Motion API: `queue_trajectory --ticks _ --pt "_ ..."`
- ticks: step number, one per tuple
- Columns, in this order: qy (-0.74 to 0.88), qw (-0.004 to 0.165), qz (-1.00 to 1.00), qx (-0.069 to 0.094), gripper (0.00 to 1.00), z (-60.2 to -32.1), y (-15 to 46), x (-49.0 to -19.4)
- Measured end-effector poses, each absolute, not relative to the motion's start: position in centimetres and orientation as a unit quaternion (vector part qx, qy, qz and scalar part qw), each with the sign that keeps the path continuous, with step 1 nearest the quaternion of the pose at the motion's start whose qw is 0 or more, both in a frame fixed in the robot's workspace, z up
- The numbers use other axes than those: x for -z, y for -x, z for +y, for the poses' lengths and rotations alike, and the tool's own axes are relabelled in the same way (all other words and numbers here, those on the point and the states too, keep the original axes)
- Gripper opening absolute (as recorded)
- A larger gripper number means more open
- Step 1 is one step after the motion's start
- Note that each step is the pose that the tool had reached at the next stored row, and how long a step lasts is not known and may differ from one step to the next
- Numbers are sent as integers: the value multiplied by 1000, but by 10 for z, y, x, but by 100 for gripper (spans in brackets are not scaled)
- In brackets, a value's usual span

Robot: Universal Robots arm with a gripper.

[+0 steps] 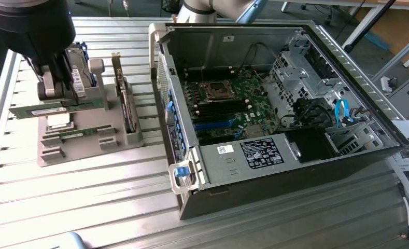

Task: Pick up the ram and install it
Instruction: 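Pick up the ram and move it above insertion slot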

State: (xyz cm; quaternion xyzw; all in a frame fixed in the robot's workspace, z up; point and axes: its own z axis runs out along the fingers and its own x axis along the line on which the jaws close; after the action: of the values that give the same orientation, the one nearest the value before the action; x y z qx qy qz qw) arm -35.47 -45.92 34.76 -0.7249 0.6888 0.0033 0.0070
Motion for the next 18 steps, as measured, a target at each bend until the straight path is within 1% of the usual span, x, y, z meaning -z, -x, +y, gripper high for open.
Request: queue_trajectory --ticks 18 --pt "725 7 689 -3 12 -459 355 -371"
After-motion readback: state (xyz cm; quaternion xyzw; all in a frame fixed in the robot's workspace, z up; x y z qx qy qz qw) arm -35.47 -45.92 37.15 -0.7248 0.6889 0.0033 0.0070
